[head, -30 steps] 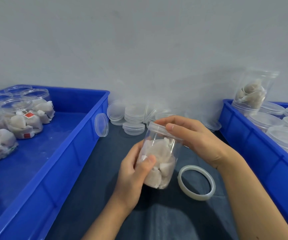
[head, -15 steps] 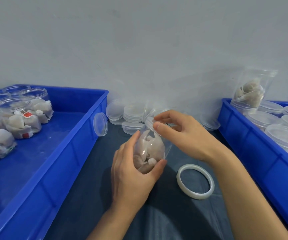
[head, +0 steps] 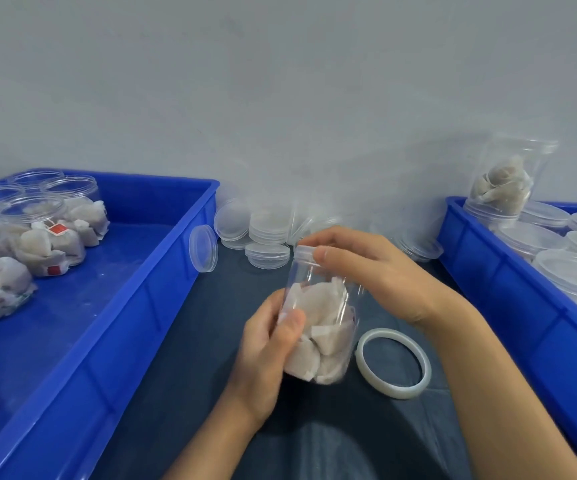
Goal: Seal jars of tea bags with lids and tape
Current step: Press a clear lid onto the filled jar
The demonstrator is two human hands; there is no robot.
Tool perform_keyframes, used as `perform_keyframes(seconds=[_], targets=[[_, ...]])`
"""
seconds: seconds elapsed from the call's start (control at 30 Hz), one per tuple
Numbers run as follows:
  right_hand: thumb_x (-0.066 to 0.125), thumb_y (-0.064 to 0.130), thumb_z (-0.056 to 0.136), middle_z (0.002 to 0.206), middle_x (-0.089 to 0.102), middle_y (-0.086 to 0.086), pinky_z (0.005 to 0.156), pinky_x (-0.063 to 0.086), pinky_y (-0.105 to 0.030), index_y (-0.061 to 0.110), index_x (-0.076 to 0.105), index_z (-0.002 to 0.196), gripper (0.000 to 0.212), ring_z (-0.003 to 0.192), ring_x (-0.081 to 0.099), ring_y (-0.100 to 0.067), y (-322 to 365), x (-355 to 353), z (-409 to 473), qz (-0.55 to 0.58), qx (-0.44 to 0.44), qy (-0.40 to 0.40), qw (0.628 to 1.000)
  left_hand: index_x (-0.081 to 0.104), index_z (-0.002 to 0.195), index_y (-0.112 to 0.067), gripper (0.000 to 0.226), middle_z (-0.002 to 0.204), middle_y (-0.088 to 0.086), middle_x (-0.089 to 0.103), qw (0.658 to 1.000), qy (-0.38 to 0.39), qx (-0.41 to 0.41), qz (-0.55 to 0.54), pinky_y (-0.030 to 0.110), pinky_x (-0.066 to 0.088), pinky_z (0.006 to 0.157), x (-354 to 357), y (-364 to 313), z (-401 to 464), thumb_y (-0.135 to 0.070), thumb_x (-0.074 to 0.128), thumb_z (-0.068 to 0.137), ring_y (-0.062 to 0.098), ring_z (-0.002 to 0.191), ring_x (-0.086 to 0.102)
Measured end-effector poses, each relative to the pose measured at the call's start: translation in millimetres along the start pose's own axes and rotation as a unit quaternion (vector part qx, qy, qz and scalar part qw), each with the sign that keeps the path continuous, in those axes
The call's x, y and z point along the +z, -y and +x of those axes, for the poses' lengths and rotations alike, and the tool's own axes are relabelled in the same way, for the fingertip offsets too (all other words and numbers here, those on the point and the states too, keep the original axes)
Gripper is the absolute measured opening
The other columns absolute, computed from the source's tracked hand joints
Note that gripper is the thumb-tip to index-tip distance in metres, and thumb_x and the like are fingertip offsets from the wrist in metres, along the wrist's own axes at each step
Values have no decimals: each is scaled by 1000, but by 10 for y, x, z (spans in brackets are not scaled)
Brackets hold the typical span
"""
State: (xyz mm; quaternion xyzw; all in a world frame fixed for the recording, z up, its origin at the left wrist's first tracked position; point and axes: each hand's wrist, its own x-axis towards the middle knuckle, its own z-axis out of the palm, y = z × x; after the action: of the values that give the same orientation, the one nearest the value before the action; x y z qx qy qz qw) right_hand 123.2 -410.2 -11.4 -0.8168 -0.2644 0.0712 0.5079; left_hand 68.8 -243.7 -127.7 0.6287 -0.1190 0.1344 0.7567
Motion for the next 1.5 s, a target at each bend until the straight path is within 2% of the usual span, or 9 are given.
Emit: perform_keyframes(seconds=[0.2, 0.33, 0.5, 0.63, 0.7, 1.1, 1.27, 1.4, 1.5], targets=[[59, 69, 91, 115, 68, 16, 90, 50, -32, 42, 66, 114, 36, 109, 63, -5, -17, 121, 83, -142, 60, -66, 986, 47, 134, -53, 85, 124, -23, 69, 969, -63, 3, 240, 28, 55, 86, 100, -19, -43, -60, 89, 60, 1, 111, 69], [40, 80, 89, 128, 59, 8, 95, 47, -40, 40, 55, 124, 55, 118, 57, -18, 25, 289, 123, -225, 89, -79, 967, 45, 147, -44, 98, 131, -26, 56, 901, -144, 74, 403, 20, 46, 94, 64, 3, -24, -62, 92, 63, -4, 122, 53], [34, 94, 78, 122, 69, 23, 105, 47, -39, 45, 67, 118, 71, 114, 63, 0, 152, 59, -22, -118, 88, -27, 989, 65, 132, -31, 63, 118, -5, 78, 997, -45, -9, 69, 26, 57, 87, 35, -14, 4, -49, 83, 75, 14, 108, 75], [45, 43, 108, 142, 64, 12, 110, 45, -36, 41, 70, 120, 28, 122, 61, -3, 166, -55, -88, -31, 104, 32, 994, 74, 121, -17, 46, 112, 11, 78, 999, 3, -21, -25, 33, 57, 90, 28, -12, -4, -43, 73, 83, 24, 104, 72], [52, 23, 107, 136, 69, 8, 114, 45, -39, 42, 74, 111, 29, 122, 63, -8, 108, -114, -63, -2, 75, 31, 997, 75, 117, -15, 43, 109, 12, 76, 999, 17, -24, -43, 33, 56, 89, -1, 9, 0, -43, 72, 84, 24, 102, 71], [63, 64, 89, 123, 66, 25, 98, 52, -29, 47, 65, 124, 39, 111, 63, 6, 91, -118, -50, -171, 35, -36, 984, 45, 150, -55, 91, 133, -31, 65, 954, -92, 30, 284, 20, 55, 93, 120, 13, -59, -67, 84, 69, -6, 123, 63], [58, 78, 79, 121, 67, 23, 94, 51, -27, 49, 66, 124, 54, 105, 64, 9, 121, -170, -97, -129, 24, -18, 991, 72, 124, -30, 47, 113, 0, 80, 998, -11, 2, 55, 25, 56, 86, 87, -33, -49, -49, 75, 82, 15, 104, 75], [59, 69, 86, 114, 73, 22, 101, 52, -34, 48, 69, 118, 40, 109, 67, 2, 120, -180, -117, -88, 23, 22, 996, 75, 114, -4, 53, 104, 25, 76, 998, 39, -19, -55, 33, 56, 85, 53, -39, -52, -49, 66, 89, 28, 96, 71], [59, 66, 90, 113, 75, 14, 105, 52, -41, 44, 71, 118, 37, 109, 68, -5, 108, -147, -90, -84, 17, 19, 996, 75, 108, -4, 51, 98, 16, 75, 997, 37, -22, -65, 27, 56, 81, 47, -22, -37, -50, 67, 88, 22, 93, 71]])
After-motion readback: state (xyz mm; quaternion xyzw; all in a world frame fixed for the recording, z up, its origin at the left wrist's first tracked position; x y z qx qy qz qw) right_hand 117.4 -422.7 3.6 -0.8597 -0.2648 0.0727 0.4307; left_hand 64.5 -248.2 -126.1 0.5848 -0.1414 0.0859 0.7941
